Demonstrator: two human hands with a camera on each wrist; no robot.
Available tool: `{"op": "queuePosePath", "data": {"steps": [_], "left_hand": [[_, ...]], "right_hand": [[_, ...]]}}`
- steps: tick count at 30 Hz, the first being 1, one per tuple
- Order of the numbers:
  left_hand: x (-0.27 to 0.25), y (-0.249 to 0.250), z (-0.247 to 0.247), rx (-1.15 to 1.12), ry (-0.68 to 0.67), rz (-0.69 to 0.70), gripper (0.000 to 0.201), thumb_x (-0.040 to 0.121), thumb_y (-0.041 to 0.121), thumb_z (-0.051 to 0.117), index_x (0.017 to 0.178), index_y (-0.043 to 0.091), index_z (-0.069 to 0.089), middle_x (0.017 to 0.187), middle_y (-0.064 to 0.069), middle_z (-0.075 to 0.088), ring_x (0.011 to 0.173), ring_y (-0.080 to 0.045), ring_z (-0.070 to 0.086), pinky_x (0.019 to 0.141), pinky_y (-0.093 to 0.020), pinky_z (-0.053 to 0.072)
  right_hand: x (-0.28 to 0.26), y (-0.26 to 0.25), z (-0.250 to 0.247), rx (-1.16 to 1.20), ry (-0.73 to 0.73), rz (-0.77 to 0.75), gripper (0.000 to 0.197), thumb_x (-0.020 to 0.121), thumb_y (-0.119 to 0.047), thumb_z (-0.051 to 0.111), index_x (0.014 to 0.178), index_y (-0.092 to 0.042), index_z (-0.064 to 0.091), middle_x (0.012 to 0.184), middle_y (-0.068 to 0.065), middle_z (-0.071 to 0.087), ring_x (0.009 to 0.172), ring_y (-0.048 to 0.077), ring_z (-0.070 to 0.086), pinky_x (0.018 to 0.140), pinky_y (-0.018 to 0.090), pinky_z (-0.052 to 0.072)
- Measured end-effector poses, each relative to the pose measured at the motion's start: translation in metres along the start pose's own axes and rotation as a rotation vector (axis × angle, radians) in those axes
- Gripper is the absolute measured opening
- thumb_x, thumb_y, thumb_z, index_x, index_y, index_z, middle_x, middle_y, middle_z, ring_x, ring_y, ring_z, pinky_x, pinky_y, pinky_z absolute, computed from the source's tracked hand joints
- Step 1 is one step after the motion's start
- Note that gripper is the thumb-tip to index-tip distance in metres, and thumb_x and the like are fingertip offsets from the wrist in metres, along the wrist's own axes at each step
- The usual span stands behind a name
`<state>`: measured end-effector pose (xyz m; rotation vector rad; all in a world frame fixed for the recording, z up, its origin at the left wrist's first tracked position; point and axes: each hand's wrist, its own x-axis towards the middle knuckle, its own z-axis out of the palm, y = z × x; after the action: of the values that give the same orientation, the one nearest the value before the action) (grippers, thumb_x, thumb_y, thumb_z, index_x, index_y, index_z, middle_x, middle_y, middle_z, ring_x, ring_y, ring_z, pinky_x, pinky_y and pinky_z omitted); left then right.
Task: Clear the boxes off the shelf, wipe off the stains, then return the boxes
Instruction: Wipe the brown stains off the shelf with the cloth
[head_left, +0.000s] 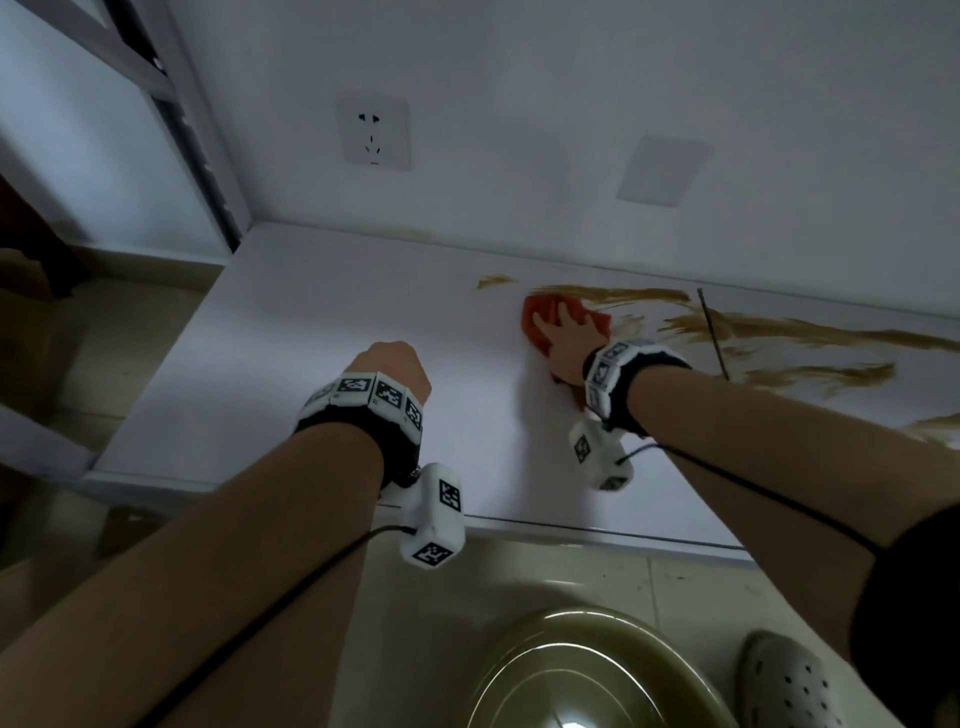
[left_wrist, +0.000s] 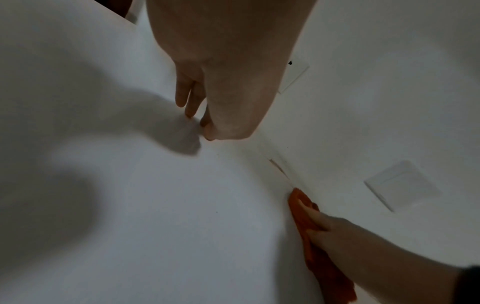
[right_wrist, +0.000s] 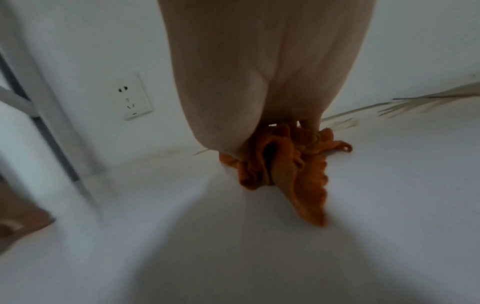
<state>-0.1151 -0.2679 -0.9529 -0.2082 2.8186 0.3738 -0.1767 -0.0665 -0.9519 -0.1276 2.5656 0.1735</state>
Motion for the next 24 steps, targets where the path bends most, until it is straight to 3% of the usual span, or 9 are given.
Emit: {"op": "queuePosePath", "data": {"steps": [3, 7, 11, 15, 17, 19, 21, 24], "left_hand": [[-0.004, 0.002, -0.004, 0.008, -0.036, -0.014, 0.031, 0.086, 0.003, 0.047, 0.057, 0.012, 0.042, 0.06, -0.001, 0.044, 0.068, -0.022, 0.051, 0.064, -0.026, 0.044], [-0.005, 0.001, -0.006, 0.025, -0.028, -0.036, 0.031, 0.086, 0.004, 0.048, 0.057, 0.012, 0.043, 0.063, -0.001, 0.047, 0.062, -0.018, 0.049, 0.063, -0.025, 0.043], [-0.003, 0.0, 0.0, 0.017, -0.002, -0.048, 0.027, 0.087, 0.004, 0.045, 0.061, 0.012, 0.044, 0.086, -0.01, 0.058, 0.076, -0.022, 0.05, 0.068, -0.026, 0.042], [0.002, 0.002, 0.002, 0.009, 0.002, -0.042, 0.015, 0.087, 0.002, 0.044, 0.085, 0.007, 0.058, 0.105, -0.015, 0.064, 0.084, -0.027, 0.055, 0.07, -0.027, 0.042], [0.005, 0.004, 0.004, 0.013, 0.001, -0.027, 0.017, 0.087, 0.002, 0.044, 0.088, 0.004, 0.06, 0.101, -0.014, 0.063, 0.092, -0.028, 0.059, 0.072, -0.028, 0.043], [0.008, 0.004, 0.008, 0.008, 0.023, -0.005, 0.02, 0.087, 0.001, 0.044, 0.068, 0.007, 0.049, 0.079, -0.007, 0.055, 0.083, -0.024, 0.055, 0.069, -0.026, 0.042], [0.01, 0.006, 0.01, -0.008, 0.04, 0.01, 0.032, 0.086, 0.0, 0.045, 0.059, 0.013, 0.036, 0.065, 0.0, 0.041, 0.078, -0.02, 0.05, 0.066, -0.025, 0.04], [0.011, 0.009, 0.011, -0.012, 0.054, 0.046, 0.03, 0.086, 0.001, 0.044, 0.06, 0.013, 0.037, 0.074, -0.003, 0.048, 0.078, -0.022, 0.051, 0.066, -0.025, 0.04]], "right_hand": [[-0.022, -0.001, 0.015, 0.044, 0.004, -0.015, 0.067, 0.097, -0.027, 0.037, 0.151, -0.03, -0.004, 0.159, 0.008, -0.012, 0.144, 0.041, -0.003, 0.117, 0.054, 0.007], [-0.03, -0.026, 0.023, 0.014, -0.011, -0.175, 0.062, 0.099, -0.033, 0.034, 0.15, -0.033, -0.001, 0.159, 0.005, -0.011, 0.144, 0.042, -0.001, 0.117, 0.054, 0.006], [-0.018, -0.052, 0.02, -0.026, -0.027, -0.261, 0.063, 0.099, -0.029, 0.034, 0.15, -0.034, -0.003, 0.159, 0.003, -0.013, 0.144, 0.041, -0.004, 0.117, 0.053, 0.005], [-0.002, -0.058, 0.002, -0.015, -0.029, -0.243, 0.068, 0.099, -0.024, 0.038, 0.15, -0.031, -0.005, 0.158, 0.004, -0.015, 0.145, 0.039, -0.006, 0.118, 0.051, 0.004], [0.003, -0.054, -0.009, -0.013, -0.017, -0.214, 0.072, 0.097, -0.017, 0.042, 0.151, -0.028, -0.005, 0.158, 0.008, -0.015, 0.145, 0.039, -0.005, 0.117, 0.048, 0.004], [0.008, -0.041, -0.015, -0.019, 0.001, -0.158, 0.072, 0.097, -0.014, 0.042, 0.152, -0.025, -0.004, 0.158, 0.011, -0.013, 0.145, 0.04, -0.003, 0.117, 0.046, 0.003], [0.011, -0.019, -0.014, -0.005, -0.001, -0.078, 0.072, 0.098, -0.016, 0.042, 0.152, -0.026, -0.004, 0.158, 0.011, -0.013, 0.144, 0.042, -0.002, 0.116, 0.047, 0.005], [0.009, 0.018, -0.002, 0.043, 0.009, 0.043, 0.075, 0.096, -0.015, 0.044, 0.151, -0.029, -0.004, 0.158, 0.01, -0.014, 0.143, 0.044, -0.002, 0.117, 0.05, 0.006]]}}
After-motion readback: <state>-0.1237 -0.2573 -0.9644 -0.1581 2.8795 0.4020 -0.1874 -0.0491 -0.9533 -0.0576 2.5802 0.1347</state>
